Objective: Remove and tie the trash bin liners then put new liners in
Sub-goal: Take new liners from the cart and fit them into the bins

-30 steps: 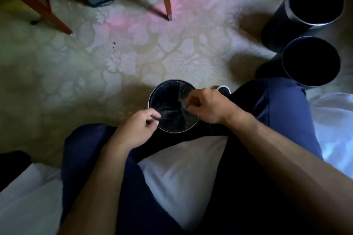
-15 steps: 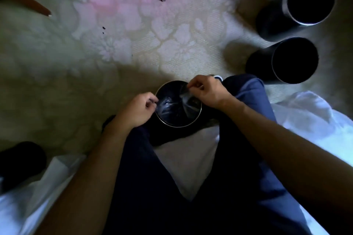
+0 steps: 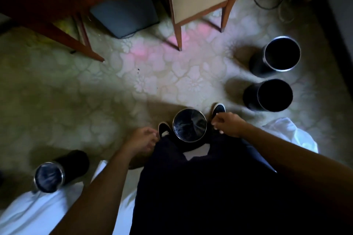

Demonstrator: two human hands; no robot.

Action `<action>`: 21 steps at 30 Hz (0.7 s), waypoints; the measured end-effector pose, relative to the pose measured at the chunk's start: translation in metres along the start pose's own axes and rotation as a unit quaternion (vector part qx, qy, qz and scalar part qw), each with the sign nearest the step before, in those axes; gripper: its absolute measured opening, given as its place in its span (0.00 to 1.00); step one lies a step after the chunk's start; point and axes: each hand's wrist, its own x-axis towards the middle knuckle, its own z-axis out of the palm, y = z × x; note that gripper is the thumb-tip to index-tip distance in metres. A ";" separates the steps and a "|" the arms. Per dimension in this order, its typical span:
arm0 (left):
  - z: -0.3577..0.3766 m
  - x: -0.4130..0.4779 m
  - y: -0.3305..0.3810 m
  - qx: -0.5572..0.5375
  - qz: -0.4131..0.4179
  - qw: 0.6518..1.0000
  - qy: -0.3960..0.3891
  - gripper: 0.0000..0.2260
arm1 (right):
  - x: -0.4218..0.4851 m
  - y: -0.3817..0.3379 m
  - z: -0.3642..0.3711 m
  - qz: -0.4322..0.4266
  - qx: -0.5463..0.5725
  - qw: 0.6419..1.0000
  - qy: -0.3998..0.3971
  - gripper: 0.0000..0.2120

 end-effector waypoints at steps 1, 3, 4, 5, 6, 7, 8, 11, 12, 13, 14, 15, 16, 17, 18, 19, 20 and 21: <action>-0.002 -0.004 0.007 -0.017 0.001 1.000 0.013 0.09 | -0.001 -0.002 -0.008 0.003 -0.005 1.000 -0.002 0.04; -0.008 -0.009 0.018 -0.059 0.004 0.997 0.043 0.08 | 0.003 -0.006 -0.024 -0.002 -0.008 1.000 -0.014 0.06; -0.010 -0.010 0.023 -0.079 0.006 0.995 0.056 0.08 | 0.007 -0.009 -0.032 -0.007 -0.007 1.000 -0.017 0.06; -0.011 -0.012 0.028 -0.093 0.009 0.993 0.067 0.08 | 0.010 -0.014 -0.041 -0.012 -0.007 1.000 -0.020 0.07; -0.012 -0.016 0.032 -0.109 0.017 0.991 0.078 0.07 | 0.014 -0.021 -0.051 -0.020 -0.005 1.000 -0.020 0.08; -0.013 -0.020 0.034 -0.124 0.022 0.988 0.088 0.07 | 0.017 -0.028 -0.059 -0.028 -0.002 0.999 -0.020 0.08; -0.011 -0.024 0.034 -0.139 0.024 0.985 0.098 0.07 | 0.022 -0.037 -0.067 -0.035 -0.001 0.999 -0.023 0.10; -0.003 -0.032 0.019 -0.172 0.015 0.978 0.119 0.07 | 0.039 -0.065 -0.084 -0.060 -0.019 0.996 -0.057 0.12; 0.000 -0.033 0.012 -0.183 0.012 0.975 0.124 0.07 | 0.045 -0.078 -0.088 -0.068 -0.025 0.995 -0.067 0.12; 0.002 -0.034 0.005 -0.194 0.006 0.973 0.126 0.07 | 0.051 -0.090 -0.090 -0.074 -0.027 0.994 -0.074 0.12; 0.005 -0.036 -0.003 -0.207 0.001 0.970 0.128 0.07 | 0.056 -0.104 -0.091 -0.082 -0.036 0.992 -0.083 0.12; 0.005 -0.039 -0.010 -0.214 -0.004 0.968 0.133 0.07 | 0.059 -0.119 -0.091 -0.094 -0.050 0.990 -0.092 0.11; 0.006 -0.042 -0.019 -0.215 -0.006 0.967 0.140 0.07 | 0.063 -0.136 -0.087 -0.107 -0.060 0.987 -0.103 0.10; 0.005 -0.045 -0.030 -0.211 -0.007 0.966 0.146 0.08 | 0.065 -0.154 -0.082 -0.117 -0.070 0.984 -0.117 0.09; 0.005 -0.045 -0.043 -0.209 -0.008 0.966 0.150 0.08 | 0.067 -0.174 -0.075 -0.130 -0.087 0.979 -0.130 0.08; 0.002 -0.047 -0.057 -0.208 -0.011 0.966 0.154 0.08 | 0.069 -0.194 -0.067 -0.143 -0.108 0.974 -0.140 0.08; -0.001 -0.048 -0.071 -0.206 -0.014 0.966 0.157 0.07 | 0.070 -0.217 -0.058 -0.159 -0.122 0.969 -0.148 0.07; -0.006 -0.048 -0.086 -0.205 -0.019 0.966 0.157 0.06 | 0.070 -0.240 -0.046 -0.174 -0.127 0.964 -0.157 0.07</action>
